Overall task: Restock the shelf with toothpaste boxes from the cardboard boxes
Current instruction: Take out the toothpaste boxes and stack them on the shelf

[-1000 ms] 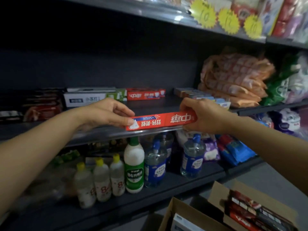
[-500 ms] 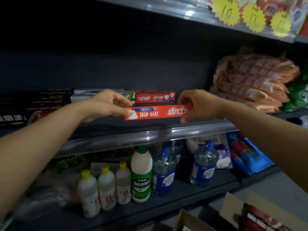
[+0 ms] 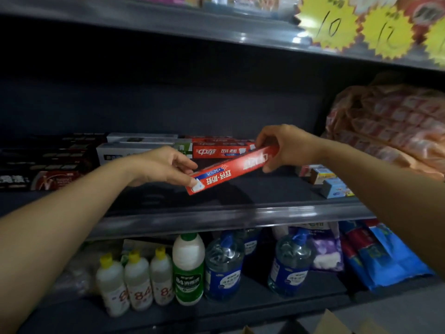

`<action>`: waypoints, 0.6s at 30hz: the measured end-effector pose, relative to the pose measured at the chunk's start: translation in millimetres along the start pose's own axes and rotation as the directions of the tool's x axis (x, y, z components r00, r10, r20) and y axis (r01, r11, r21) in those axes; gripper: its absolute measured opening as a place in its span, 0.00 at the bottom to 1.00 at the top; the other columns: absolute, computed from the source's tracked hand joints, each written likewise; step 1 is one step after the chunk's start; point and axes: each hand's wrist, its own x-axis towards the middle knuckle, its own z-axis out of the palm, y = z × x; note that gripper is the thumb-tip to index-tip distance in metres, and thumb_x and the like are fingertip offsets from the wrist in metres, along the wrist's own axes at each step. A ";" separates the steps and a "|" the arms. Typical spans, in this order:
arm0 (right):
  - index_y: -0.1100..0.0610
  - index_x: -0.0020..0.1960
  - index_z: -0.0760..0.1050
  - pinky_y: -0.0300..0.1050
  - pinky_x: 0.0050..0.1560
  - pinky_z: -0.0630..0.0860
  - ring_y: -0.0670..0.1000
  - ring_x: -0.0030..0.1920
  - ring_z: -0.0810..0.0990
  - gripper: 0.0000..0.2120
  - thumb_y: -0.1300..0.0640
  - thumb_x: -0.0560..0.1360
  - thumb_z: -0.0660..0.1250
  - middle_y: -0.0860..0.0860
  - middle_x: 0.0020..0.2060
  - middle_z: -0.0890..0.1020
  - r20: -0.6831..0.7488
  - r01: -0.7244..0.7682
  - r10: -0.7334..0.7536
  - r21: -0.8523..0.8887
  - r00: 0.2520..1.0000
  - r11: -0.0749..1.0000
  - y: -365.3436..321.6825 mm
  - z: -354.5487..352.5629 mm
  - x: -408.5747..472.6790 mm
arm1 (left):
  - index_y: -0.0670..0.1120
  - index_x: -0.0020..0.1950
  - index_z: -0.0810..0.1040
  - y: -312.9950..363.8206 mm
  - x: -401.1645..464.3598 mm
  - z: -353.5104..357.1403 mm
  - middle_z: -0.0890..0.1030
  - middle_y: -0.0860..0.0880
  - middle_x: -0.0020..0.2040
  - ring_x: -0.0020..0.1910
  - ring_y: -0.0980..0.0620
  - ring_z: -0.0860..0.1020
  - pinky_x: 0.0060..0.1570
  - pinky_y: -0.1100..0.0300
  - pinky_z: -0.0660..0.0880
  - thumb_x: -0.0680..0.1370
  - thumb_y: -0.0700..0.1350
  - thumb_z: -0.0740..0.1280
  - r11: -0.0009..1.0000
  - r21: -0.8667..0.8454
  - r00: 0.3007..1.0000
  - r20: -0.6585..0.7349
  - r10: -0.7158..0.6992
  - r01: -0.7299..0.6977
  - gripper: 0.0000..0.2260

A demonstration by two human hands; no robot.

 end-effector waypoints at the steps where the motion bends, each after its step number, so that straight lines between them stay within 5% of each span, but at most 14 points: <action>1: 0.50 0.54 0.74 0.37 0.41 0.71 0.41 0.42 0.77 0.26 0.56 0.60 0.81 0.43 0.44 0.79 -0.009 0.005 -0.005 0.020 1.000 1.000 2.5 -4.3 3.5 | 0.47 0.66 0.74 3.6 1.1 1.2 0.79 0.50 0.56 0.53 0.55 0.79 0.39 0.68 0.78 0.72 0.44 0.74 1.000 -0.004 1.000 0.016 -0.008 0.008 0.23; 5: 0.52 0.58 0.73 0.35 0.43 0.72 0.45 0.43 0.78 0.28 0.58 0.61 0.81 0.44 0.44 0.79 -0.130 -0.014 0.032 0.137 0.991 0.990 12.1 -8.1 22.0 | 0.50 0.56 0.79 4.5 11.8 -0.3 0.80 0.51 0.54 0.50 0.56 0.81 0.40 0.67 0.79 0.73 0.44 0.73 0.992 -0.124 1.000 0.013 -0.012 0.014 0.13; 9: 0.60 0.62 0.70 0.47 0.52 0.78 0.50 0.50 0.81 0.32 0.55 0.64 0.80 0.51 0.52 0.81 -0.234 -0.090 0.215 0.448 0.948 0.889 24.0 8.6 40.3 | 0.44 0.54 0.79 -9.2 28.9 -1.5 0.82 0.46 0.54 0.49 0.54 0.83 0.44 0.64 0.81 0.74 0.41 0.71 0.943 -0.333 1.000 0.001 -0.016 0.016 0.10; 13: 0.67 0.55 0.77 0.51 0.49 0.79 0.53 0.42 0.79 0.22 0.49 0.72 0.73 0.57 0.42 0.80 -0.028 -0.259 0.366 0.655 0.930 0.710 0.6 36.8 52.5 | 0.40 0.50 0.80 -20.7 48.8 1.8 0.85 0.45 0.47 0.47 0.52 0.83 0.44 0.63 0.81 0.74 0.41 0.71 0.891 -0.454 0.999 -0.032 -0.035 0.017 0.07; 18: 0.57 0.59 0.76 0.48 0.46 0.81 0.56 0.50 0.81 0.21 0.44 0.73 0.70 0.55 0.48 0.82 0.200 -0.399 0.371 0.688 0.907 0.606 -42.4 59.0 71.3 | 0.39 0.51 0.80 -27.7 69.7 17.1 0.84 0.44 0.48 0.49 0.50 0.83 0.51 0.58 0.80 0.73 0.40 0.73 0.853 -0.521 0.997 -0.070 -0.019 -0.020 0.09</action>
